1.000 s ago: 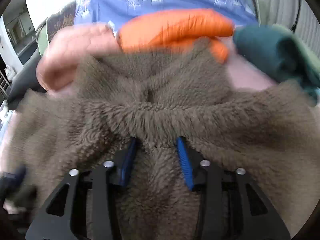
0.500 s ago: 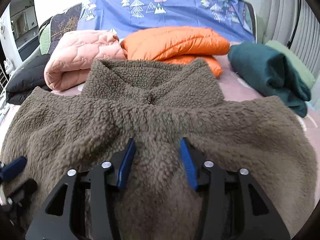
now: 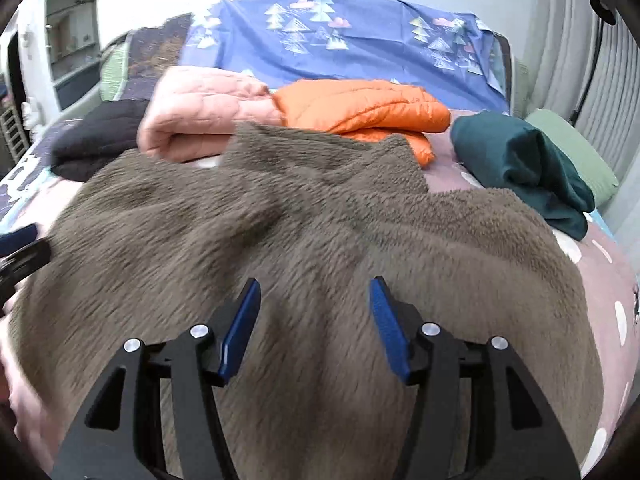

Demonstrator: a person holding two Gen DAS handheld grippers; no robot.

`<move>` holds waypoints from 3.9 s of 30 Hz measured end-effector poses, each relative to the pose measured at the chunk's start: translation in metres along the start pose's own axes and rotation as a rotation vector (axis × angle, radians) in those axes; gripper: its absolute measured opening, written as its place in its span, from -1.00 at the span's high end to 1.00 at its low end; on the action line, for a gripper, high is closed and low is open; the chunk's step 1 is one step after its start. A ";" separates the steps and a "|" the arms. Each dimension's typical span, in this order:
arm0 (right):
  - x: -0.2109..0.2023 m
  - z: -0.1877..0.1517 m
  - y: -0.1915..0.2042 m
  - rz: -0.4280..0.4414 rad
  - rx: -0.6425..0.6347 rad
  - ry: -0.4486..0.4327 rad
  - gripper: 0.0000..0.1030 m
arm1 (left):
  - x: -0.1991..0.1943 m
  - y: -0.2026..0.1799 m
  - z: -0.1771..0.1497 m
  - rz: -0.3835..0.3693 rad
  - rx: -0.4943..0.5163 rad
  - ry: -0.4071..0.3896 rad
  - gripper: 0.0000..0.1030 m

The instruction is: Fold large clothes

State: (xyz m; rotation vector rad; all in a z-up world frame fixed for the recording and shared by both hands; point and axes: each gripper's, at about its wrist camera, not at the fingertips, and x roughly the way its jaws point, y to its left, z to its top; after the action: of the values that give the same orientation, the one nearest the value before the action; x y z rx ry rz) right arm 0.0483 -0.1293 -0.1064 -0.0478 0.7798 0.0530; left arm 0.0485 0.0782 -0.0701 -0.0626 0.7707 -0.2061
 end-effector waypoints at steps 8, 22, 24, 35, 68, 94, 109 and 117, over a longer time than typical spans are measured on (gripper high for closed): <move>-0.021 -0.029 0.020 -0.019 -0.091 0.008 -0.14 | 0.006 0.015 -0.010 -0.032 -0.023 0.021 -0.43; -0.080 -0.078 0.169 0.142 -0.642 -0.183 -0.67 | 0.001 0.102 0.010 -0.035 -0.197 0.002 -0.42; -0.077 -0.084 0.186 0.168 -0.689 -0.175 -0.67 | 0.005 0.109 0.012 -0.083 -0.215 0.007 -0.43; -0.056 -0.090 0.242 0.147 -0.810 -0.184 -0.68 | 0.068 0.092 0.039 -0.327 -0.050 0.146 -0.49; -0.064 -0.042 0.233 0.197 -0.653 -0.320 0.39 | 0.055 0.082 0.061 -0.547 -0.006 -0.008 0.55; -0.154 -0.122 -0.220 0.284 0.568 -0.343 0.50 | 0.029 -0.381 0.111 -0.564 0.657 -0.008 0.50; -0.109 -0.174 -0.254 0.494 0.781 -0.241 0.39 | 0.045 -0.347 0.096 -0.475 0.672 0.029 0.08; -0.128 -0.180 -0.251 0.315 0.730 -0.245 0.21 | 0.087 -0.379 0.065 -0.385 0.803 0.114 0.08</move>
State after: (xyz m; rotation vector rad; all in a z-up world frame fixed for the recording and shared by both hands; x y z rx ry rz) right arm -0.1525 -0.3952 -0.1382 0.7622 0.5193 0.0689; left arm 0.0932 -0.3122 -0.0338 0.5692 0.7378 -0.8765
